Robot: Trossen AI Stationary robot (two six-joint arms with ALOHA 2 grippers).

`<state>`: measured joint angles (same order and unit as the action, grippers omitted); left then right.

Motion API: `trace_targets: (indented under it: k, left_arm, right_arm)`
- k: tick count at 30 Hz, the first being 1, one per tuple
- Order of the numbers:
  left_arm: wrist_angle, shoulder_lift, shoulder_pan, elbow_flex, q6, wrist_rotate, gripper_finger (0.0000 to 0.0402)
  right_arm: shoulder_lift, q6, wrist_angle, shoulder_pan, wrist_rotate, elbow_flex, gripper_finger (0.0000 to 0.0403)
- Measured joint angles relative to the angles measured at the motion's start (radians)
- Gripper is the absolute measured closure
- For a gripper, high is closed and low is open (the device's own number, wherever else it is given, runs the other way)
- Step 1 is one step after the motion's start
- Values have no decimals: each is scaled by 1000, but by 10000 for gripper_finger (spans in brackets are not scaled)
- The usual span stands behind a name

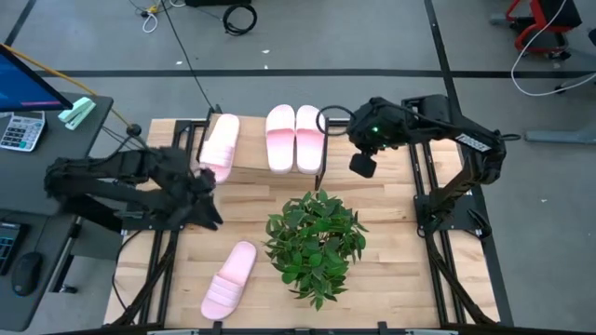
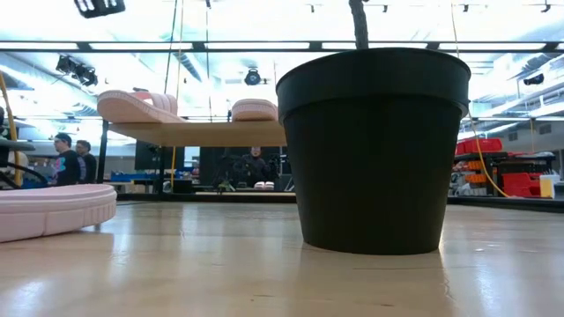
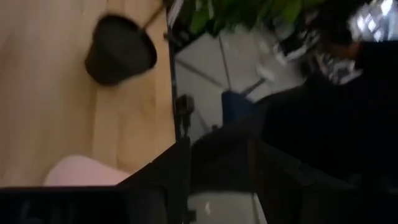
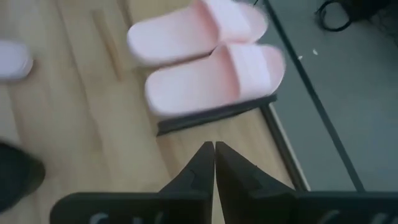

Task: Pick and place slides into the shelf
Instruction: Put the pink slide on the shelf

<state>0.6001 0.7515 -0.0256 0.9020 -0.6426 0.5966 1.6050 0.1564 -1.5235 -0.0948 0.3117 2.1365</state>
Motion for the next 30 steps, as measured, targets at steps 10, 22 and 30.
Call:
trace_targets:
  k: [10, 22, 30]
  left_arm:
    - [-195, 264, -366, 0, -25, -114, 254]
    - [-439, 601, -504, 1, -131, 49, 297]
    - [-154, 684, -503, 0, 1, -126, 290]
  right_arm:
    - [-47, 65, -48, 130, -16, -6, 382]
    - [-63, 141, -47, 290, 60, -6, 383]
    - [-50, 223, -35, 366, 128, -6, 383]
